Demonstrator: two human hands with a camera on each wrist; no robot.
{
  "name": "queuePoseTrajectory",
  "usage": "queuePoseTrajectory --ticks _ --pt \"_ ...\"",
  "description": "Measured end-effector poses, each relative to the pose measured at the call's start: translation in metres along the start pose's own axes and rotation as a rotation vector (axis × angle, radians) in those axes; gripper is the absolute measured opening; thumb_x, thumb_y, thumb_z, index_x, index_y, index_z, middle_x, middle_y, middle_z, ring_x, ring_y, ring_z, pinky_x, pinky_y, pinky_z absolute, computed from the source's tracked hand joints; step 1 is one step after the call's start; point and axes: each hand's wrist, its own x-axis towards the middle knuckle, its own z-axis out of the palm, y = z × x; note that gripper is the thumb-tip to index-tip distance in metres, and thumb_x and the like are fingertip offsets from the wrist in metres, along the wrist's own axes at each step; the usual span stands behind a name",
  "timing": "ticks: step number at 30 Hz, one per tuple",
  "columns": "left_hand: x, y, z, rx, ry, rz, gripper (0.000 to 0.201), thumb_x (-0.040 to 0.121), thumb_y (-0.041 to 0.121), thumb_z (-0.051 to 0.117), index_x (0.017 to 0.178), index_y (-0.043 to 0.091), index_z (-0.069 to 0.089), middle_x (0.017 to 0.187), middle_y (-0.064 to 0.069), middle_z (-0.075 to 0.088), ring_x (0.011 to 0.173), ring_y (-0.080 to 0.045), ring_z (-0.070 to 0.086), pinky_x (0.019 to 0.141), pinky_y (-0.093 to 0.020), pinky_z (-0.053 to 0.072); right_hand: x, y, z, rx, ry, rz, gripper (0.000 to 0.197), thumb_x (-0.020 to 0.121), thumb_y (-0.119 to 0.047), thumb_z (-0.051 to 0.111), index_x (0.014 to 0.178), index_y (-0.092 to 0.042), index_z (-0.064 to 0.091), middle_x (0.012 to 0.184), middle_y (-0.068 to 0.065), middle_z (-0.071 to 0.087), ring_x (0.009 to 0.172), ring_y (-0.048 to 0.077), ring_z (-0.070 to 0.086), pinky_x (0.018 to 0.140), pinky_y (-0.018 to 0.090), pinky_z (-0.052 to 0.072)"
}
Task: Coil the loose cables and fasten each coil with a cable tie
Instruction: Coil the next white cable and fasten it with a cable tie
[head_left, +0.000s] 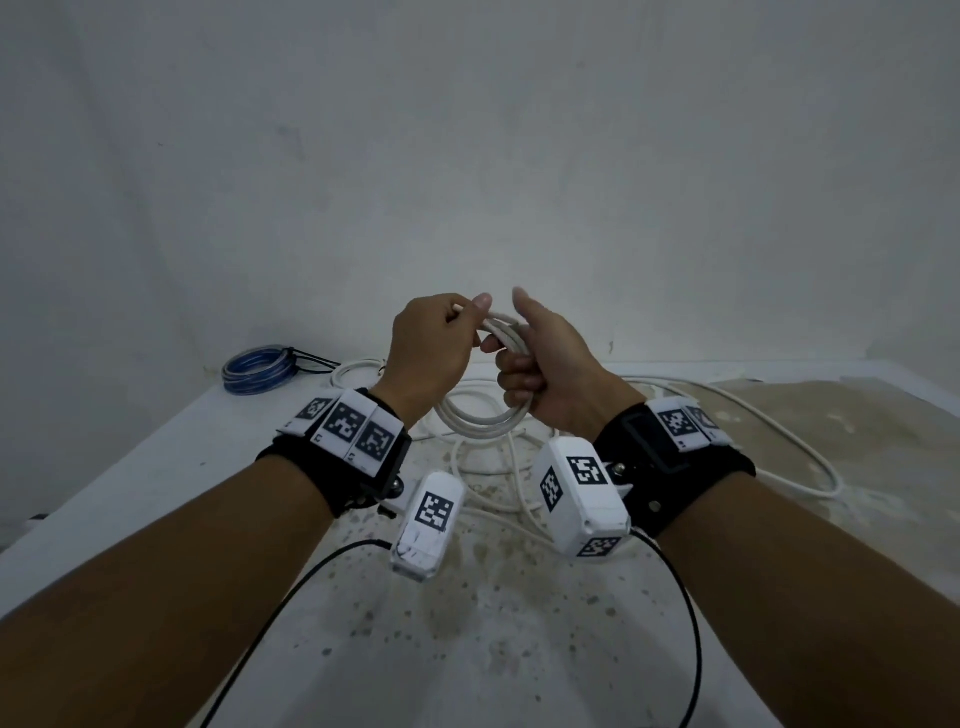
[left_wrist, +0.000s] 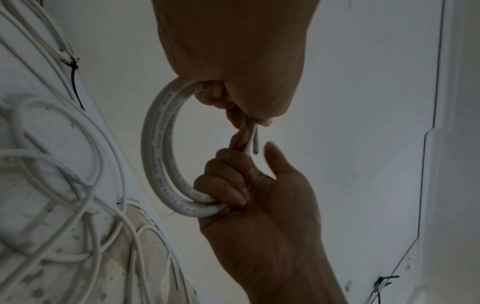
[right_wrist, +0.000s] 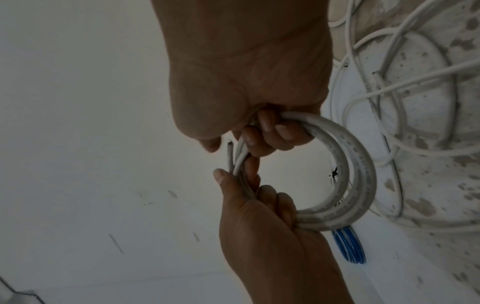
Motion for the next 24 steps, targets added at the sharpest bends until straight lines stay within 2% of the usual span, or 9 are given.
queuePoseTrajectory --ticks 2,5,7,10,12,14,17,20,24 --pt "-0.001 0.002 0.001 0.048 0.010 0.031 0.041 0.099 0.036 0.054 0.063 0.021 0.064 0.058 0.005 0.061 0.049 0.002 0.050 0.059 -0.024 0.037 0.002 0.002 0.000 -0.027 0.023 -0.007 0.047 0.100 -0.046 0.043 0.074 -0.009 0.058 0.049 -0.004 0.027 0.040 0.010 0.020 0.041 0.023 0.024" --pt "-0.001 0.002 0.001 0.053 0.004 0.045 0.040 0.100 0.035 0.053 0.071 0.012 0.069 0.063 0.001 0.065 0.051 0.003 0.052 0.061 -0.026 0.038 0.002 0.001 -0.003 0.052 -0.007 0.037 0.036 0.097 -0.030 0.042 0.074 -0.008 0.060 0.049 -0.005 0.026 0.040 0.010 0.017 0.040 0.022 0.024" --pt "-0.002 0.001 0.001 0.033 0.002 0.026 0.039 0.100 0.035 0.053 0.071 0.015 0.069 0.064 0.001 0.065 0.051 0.005 0.053 0.061 -0.026 0.038 0.001 0.000 -0.004 0.072 -0.030 0.055 0.033 0.095 -0.025 0.041 0.075 -0.008 0.060 0.049 -0.005 0.025 0.041 0.010 0.016 0.040 0.022 0.023" --pt "0.000 -0.002 0.001 -0.029 -0.020 -0.053 0.035 0.099 0.038 0.053 0.077 0.017 0.072 0.063 0.006 0.064 0.050 0.001 0.051 0.060 -0.024 0.039 0.001 0.001 -0.004 0.071 -0.047 0.028 0.034 0.101 -0.025 0.041 0.076 -0.009 0.057 0.051 -0.006 0.025 0.039 0.008 0.017 0.036 0.021 0.023" --pt "0.003 -0.003 -0.004 -0.140 -0.120 -0.124 0.031 0.099 0.035 0.055 0.086 0.015 0.074 0.066 0.004 0.063 0.047 -0.001 0.046 0.055 -0.025 0.040 0.001 0.002 -0.006 0.069 -0.046 0.013 0.034 0.103 -0.026 0.040 0.077 -0.010 0.054 0.051 -0.006 0.026 0.038 0.007 0.018 0.035 0.020 0.022" --pt "0.006 0.000 -0.013 -0.200 -0.276 -0.165 0.027 0.100 0.030 0.055 0.088 0.014 0.072 0.072 -0.002 0.064 0.047 -0.006 0.048 0.051 -0.028 0.046 0.001 0.001 -0.010 0.035 -0.041 0.006 0.034 0.104 -0.026 0.040 0.077 -0.010 0.053 0.050 -0.006 0.027 0.038 0.007 0.019 0.035 0.020 0.021" --pt "0.013 0.007 -0.030 -0.151 -0.495 -0.176 0.023 0.099 0.022 0.057 0.092 0.006 0.072 0.083 -0.011 0.069 0.057 -0.012 0.059 0.061 -0.030 0.058 0.000 0.000 -0.016 -0.071 -0.047 -0.003 0.033 0.104 -0.027 0.042 0.078 -0.010 0.053 0.051 -0.007 0.027 0.040 0.008 0.019 0.038 0.020 0.019" --pt "0.016 0.010 -0.034 -0.073 -0.596 -0.175 0.022 0.100 0.018 0.054 0.093 0.001 0.067 0.085 -0.011 0.067 0.062 -0.014 0.057 0.060 -0.026 0.053 0.001 0.002 -0.016 -0.163 -0.050 -0.025 0.032 0.103 -0.028 0.043 0.079 -0.009 0.055 0.051 -0.007 0.027 0.042 0.008 0.019 0.042 0.022 0.017" --pt "0.010 0.012 -0.026 0.086 -0.617 -0.121 0.019 0.104 0.020 0.042 0.096 0.009 0.055 0.086 -0.007 0.056 0.065 -0.015 0.044 0.060 -0.030 0.042 0.003 0.004 -0.018 -0.184 -0.044 -0.022 0.033 0.102 -0.028 0.044 0.078 -0.009 0.056 0.052 -0.006 0.027 0.041 0.009 0.020 0.042 0.023 0.018"
